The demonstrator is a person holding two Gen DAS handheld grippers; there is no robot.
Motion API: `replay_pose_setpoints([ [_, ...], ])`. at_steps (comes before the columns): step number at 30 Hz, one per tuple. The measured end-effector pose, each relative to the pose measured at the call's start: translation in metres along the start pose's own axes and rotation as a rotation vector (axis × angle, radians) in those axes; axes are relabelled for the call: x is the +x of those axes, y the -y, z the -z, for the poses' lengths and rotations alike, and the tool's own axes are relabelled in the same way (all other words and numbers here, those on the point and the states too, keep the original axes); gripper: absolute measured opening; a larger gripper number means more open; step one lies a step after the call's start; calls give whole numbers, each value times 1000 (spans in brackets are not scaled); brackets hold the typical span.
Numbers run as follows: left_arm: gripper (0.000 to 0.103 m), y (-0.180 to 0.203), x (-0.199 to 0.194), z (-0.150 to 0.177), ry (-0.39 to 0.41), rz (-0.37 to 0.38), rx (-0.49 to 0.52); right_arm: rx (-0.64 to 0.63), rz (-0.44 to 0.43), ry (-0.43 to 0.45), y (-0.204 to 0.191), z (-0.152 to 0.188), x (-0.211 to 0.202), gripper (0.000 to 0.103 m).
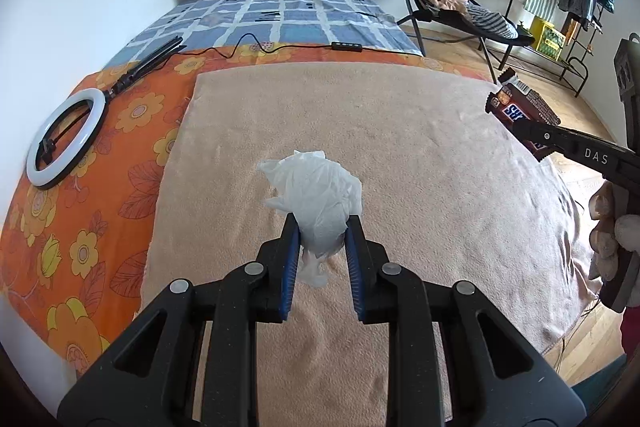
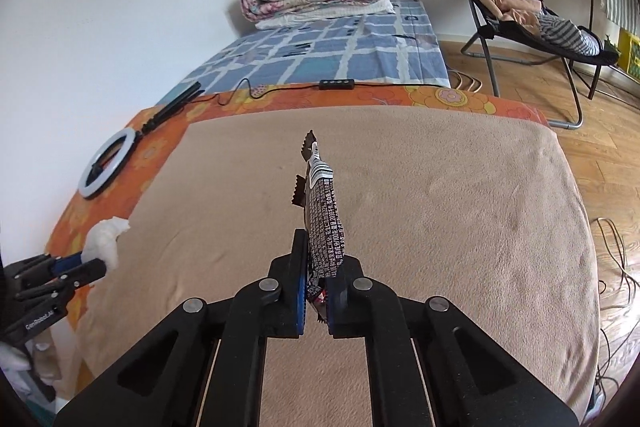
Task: Collect trash
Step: 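Carry the tissue with the left tool while the right tool carries the Snickers bar to the basket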
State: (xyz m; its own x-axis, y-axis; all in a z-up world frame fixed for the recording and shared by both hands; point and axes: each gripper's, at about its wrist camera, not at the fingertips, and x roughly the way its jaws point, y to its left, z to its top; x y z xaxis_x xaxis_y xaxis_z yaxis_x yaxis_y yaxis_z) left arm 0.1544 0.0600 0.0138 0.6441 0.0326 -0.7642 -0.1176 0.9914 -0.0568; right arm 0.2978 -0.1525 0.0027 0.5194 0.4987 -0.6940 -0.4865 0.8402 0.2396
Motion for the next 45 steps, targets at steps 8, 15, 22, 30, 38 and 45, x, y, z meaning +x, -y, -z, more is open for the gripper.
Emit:
replay_pose_setpoints([
  [8,22,27,-42,35,20,44,49,-80,-52,14,-35,31,-56,5],
  [15,22,37,-72,67,27,70,60,-171,-71,-1,-63,67,-93,5],
  [22,22,37,-94,103,8,74,50,-221,-94,-17,-85,105,-122,5],
  [30,22,37,-109,149,-27,73,45,-249,-118,-47,-102,151,-144,5],
  [38,22,43,-114,187,-61,84,62,-291,-136,-93,-120,196,-156,5],
  [45,22,45,-105,212,-111,94,59,-308,-157,-154,-129,234,-152,5],
])
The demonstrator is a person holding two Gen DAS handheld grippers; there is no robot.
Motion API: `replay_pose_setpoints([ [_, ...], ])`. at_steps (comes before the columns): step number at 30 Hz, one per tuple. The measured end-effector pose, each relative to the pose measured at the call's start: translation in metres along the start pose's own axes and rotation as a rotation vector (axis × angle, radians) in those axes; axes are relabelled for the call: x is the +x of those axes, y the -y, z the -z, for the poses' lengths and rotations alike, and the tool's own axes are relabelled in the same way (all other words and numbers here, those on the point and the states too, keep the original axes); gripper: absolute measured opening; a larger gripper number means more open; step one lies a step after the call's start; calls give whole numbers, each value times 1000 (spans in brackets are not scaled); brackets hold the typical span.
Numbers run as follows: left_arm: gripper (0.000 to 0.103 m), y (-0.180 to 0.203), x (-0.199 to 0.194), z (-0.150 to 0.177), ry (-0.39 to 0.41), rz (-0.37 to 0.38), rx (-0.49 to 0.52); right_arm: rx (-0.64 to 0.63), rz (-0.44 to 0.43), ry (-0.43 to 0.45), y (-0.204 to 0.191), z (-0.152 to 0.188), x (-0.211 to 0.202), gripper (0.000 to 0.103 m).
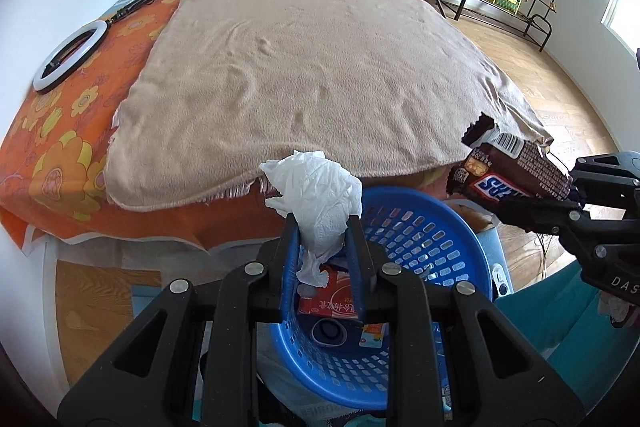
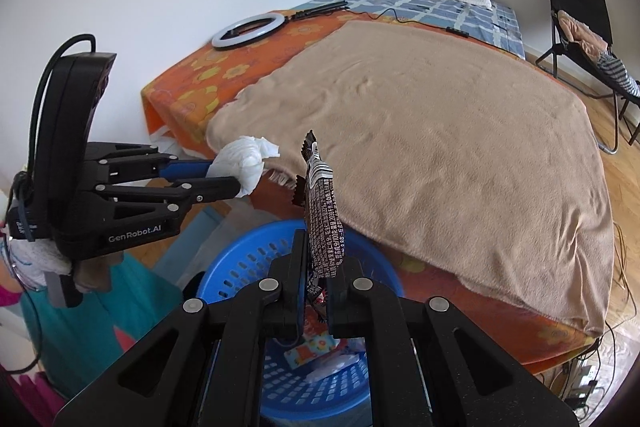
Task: Collect trash
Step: 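Carry the tissue with the left tool while the right tool carries the Snickers bar to the basket, then open the left tool over the basket while the right tool releases the Snickers bar into it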
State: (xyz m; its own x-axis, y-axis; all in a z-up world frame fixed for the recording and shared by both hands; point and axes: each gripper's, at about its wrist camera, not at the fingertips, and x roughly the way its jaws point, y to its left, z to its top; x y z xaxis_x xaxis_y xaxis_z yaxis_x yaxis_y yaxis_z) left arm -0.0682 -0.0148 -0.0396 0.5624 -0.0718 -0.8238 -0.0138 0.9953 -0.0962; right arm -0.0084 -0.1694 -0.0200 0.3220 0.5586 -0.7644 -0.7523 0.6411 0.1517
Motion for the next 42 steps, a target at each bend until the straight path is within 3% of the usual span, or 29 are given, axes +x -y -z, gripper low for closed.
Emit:
replay_pose_setpoints([
  [14,22,13,26,31,-99,14,26,6,-13,-122,-5,44,38,5],
  [28,22,15,38,41,-148,18,38,22,3,-149,-2,53,50,6],
  [33,28,15,39,42,-155,18,38,21,15,-148,-1,53,50,6],
  [37,49,14,37,42,-144,15,29,21,25,-151,0,53,51,9],
  [40,49,13,36,41,-138,14,23,22,34,-156,0,53,51,12],
  [42,49,12,36,40,-138,12,19,22,40,-152,0,53,51,26],
])
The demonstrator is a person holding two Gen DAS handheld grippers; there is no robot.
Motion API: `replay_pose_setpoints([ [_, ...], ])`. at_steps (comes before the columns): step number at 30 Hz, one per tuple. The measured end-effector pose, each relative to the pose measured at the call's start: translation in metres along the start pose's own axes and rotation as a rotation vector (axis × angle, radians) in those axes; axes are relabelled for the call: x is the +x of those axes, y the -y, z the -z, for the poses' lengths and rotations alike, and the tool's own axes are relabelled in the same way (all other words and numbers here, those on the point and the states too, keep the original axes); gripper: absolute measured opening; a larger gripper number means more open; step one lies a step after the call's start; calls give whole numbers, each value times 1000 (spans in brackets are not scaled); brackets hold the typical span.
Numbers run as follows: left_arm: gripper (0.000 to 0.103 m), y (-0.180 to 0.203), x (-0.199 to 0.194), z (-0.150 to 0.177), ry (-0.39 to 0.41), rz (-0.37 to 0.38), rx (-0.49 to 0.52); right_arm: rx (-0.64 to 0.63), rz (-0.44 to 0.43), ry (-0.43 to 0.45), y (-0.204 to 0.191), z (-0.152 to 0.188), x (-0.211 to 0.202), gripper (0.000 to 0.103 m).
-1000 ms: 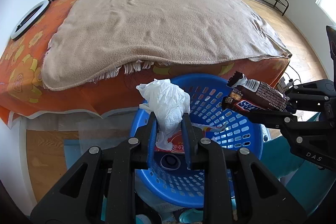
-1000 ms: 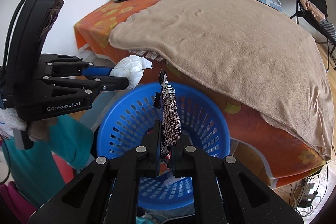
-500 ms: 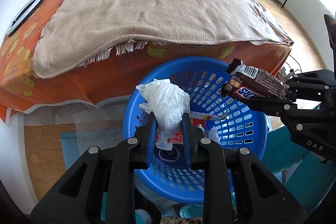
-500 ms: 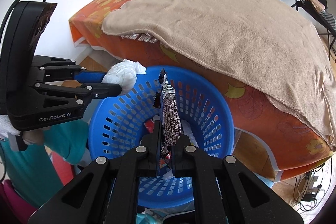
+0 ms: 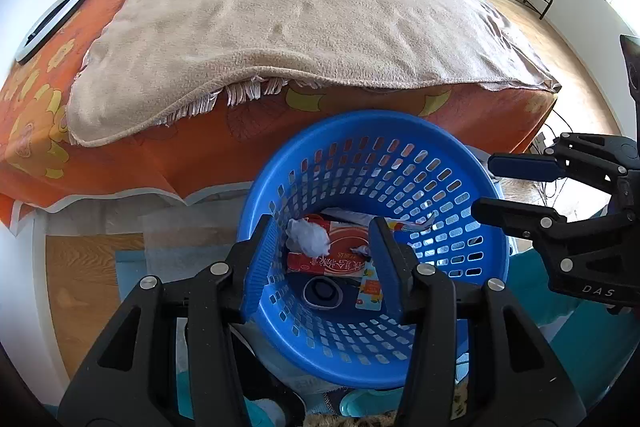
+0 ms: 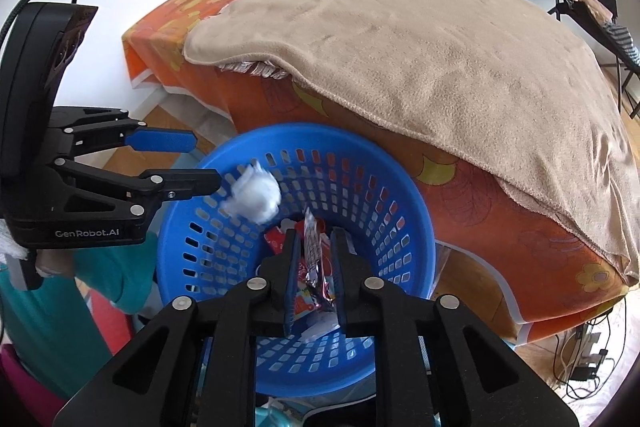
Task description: Collect trash
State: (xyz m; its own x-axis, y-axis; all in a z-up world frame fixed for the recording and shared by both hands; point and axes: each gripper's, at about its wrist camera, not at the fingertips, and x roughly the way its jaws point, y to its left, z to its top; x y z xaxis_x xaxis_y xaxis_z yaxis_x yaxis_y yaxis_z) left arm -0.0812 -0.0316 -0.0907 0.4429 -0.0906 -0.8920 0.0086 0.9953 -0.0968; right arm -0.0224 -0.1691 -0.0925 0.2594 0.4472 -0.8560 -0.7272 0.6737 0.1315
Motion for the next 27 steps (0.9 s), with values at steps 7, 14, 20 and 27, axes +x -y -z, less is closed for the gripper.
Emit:
replay_pose_setpoints([
  [7,49,-3,-1,-1,3,-4,-10,8,21,18,2,-1,-4,39],
  [14,49,-6,-2,-3,5,-7,-18,17,38,23,4,-2,-4,51],
  [20,63,-7,-8,-6,32,-14,-24,25,62,23,6,-3,-6,52],
  [27,71,-9,-16,-12,62,-23,-37,47,95,49,10,-7,-14,68],
])
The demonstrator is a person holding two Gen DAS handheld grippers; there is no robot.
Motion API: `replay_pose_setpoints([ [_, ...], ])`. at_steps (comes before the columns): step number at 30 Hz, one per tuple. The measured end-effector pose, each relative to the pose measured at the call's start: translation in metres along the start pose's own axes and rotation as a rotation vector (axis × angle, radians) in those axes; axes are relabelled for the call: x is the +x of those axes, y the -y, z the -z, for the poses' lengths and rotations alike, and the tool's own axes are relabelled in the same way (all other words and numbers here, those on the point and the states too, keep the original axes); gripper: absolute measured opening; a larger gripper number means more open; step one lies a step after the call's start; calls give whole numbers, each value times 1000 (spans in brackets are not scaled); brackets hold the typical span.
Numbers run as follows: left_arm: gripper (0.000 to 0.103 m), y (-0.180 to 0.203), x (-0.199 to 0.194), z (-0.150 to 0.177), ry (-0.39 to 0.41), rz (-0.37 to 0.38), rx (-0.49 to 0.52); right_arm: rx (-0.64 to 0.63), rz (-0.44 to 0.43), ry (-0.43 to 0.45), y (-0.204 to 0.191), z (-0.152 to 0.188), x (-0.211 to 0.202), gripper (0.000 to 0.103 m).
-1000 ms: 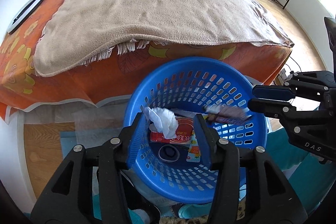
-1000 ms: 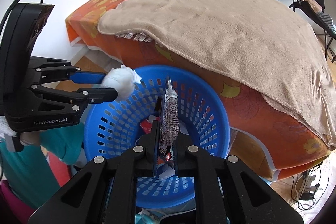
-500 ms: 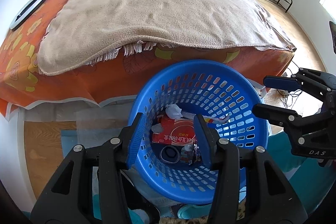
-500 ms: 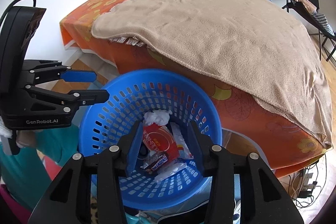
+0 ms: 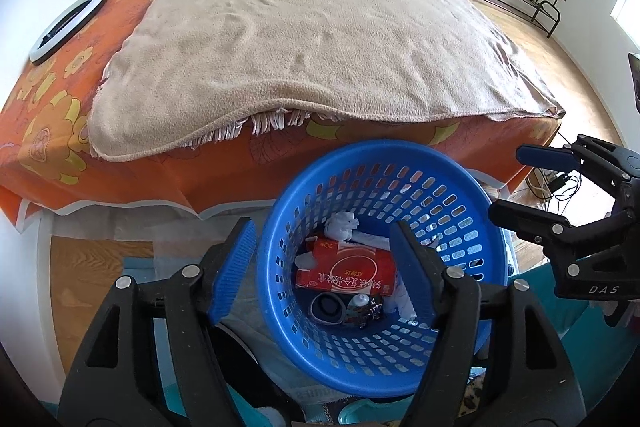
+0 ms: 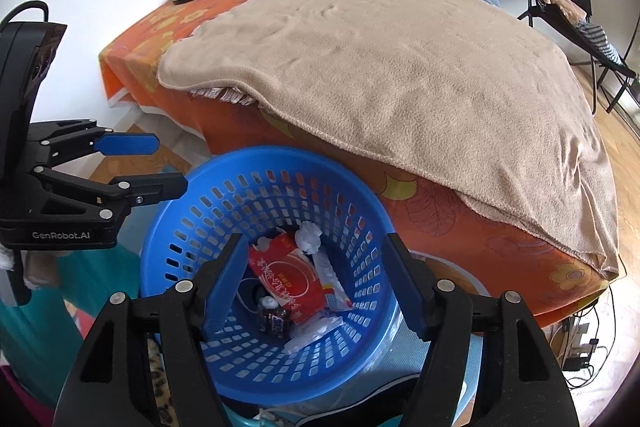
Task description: Collect trash
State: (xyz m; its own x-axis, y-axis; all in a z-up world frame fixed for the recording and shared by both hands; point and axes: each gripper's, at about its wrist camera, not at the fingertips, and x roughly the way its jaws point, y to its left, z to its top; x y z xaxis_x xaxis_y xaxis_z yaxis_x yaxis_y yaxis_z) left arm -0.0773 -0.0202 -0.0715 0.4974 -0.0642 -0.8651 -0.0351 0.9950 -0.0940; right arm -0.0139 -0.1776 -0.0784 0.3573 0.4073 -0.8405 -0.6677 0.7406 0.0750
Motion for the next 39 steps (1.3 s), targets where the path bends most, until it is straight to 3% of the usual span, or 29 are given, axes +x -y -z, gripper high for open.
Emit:
replay_pose_setpoints([
  [4,72,1,-5,-4,20,-10,8,10,19,3,2,-4,-2,68],
  [8,79,2,-11,-9,41,-12,11,15,36,5,4,-8,-5,69],
  [15,79,2,-27,-28,91,-13,23,24,63,26,11,-20,-14,69],
  [27,81,-1,-55,-80,210,-9,20,52,94,121,36,-59,-39,69],
  [32,88,-1,-65,-105,268,-8,21,71,100,162,49,-78,-47,70],
  [39,93,-3,-67,-139,318,-7,5,115,104,227,70,-103,-54,79],
])
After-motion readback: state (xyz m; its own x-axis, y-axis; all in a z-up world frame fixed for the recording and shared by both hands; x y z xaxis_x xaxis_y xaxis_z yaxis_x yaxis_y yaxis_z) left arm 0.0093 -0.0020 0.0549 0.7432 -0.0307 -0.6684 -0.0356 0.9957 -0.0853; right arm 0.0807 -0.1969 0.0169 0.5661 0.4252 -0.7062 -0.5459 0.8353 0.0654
